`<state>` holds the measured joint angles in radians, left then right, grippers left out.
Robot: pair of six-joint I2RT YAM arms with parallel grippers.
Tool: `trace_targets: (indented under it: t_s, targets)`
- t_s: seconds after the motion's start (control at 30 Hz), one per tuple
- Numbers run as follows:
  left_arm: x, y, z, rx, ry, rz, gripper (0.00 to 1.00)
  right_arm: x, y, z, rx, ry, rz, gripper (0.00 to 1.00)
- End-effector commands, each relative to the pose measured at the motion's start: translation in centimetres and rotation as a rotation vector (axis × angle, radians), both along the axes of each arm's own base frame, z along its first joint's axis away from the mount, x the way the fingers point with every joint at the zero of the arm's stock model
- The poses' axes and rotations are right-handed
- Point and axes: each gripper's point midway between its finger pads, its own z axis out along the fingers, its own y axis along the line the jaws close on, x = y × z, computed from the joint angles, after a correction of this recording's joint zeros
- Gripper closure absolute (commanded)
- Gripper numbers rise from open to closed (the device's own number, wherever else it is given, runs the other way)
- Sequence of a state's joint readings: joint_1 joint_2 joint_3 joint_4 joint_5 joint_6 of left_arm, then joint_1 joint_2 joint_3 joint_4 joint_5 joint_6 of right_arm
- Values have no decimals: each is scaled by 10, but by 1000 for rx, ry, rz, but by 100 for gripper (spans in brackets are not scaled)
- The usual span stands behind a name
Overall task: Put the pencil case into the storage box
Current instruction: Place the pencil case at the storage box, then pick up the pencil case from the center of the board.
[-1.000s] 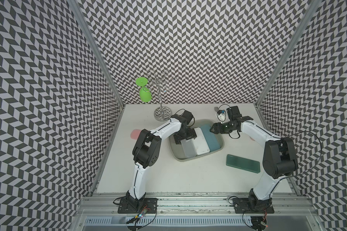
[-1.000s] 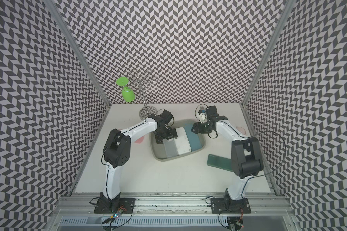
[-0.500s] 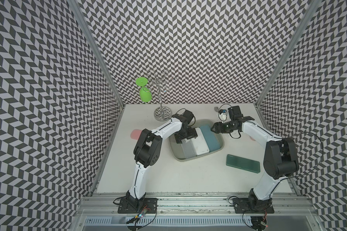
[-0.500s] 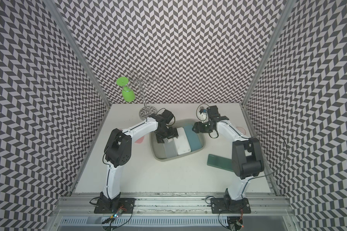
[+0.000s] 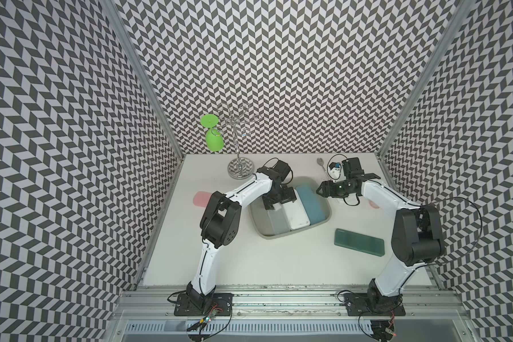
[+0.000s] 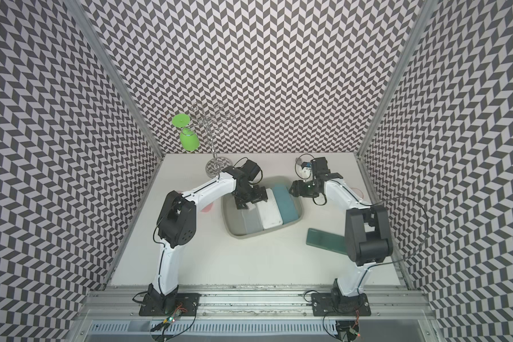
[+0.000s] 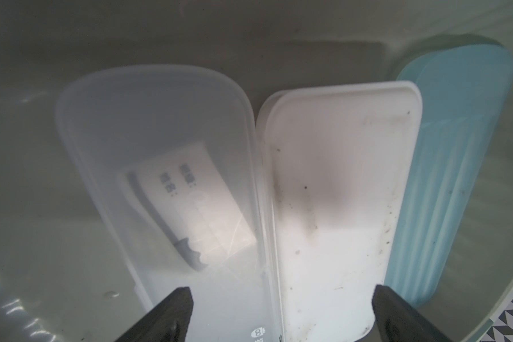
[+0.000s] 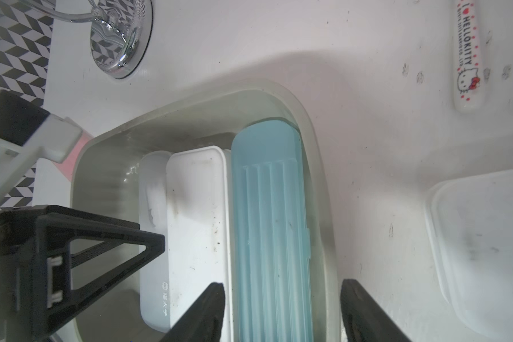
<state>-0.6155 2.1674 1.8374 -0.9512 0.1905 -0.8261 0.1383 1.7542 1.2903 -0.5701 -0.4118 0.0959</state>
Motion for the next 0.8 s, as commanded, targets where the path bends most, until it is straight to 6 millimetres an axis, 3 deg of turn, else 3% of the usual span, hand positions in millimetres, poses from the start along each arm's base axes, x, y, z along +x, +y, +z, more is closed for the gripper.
trace_targets:
  t_s: [0.0, 0.17, 0.3, 0.37, 0.6, 0.7, 0.77]
  targets:
    - [-1, -2, 8, 6, -11, -18, 0, 6, -4, 17, 6, -68, -14, 33]
    - [16, 16, 50, 73, -109, 0, 0, 8, -15, 24, -11, -88, -46, 33]
    - [36, 57, 91, 130, -193, 53, 0, 5, -29, 24, -17, -89, -87, 33]
    - [41, 86, 102, 151, -207, 104, 0, 3, -32, 24, -13, -87, -93, 33]
    - [32, 217, 70, 76, -84, 446, 0, -6, -33, 19, 2, -70, -91, 33]
    - [30, 262, 59, 79, -61, 581, 0, -8, -33, 17, 1, -64, -85, 33]
    - [31, 280, 47, 99, -20, 620, 0, -9, -32, 15, 5, -58, -83, 33]
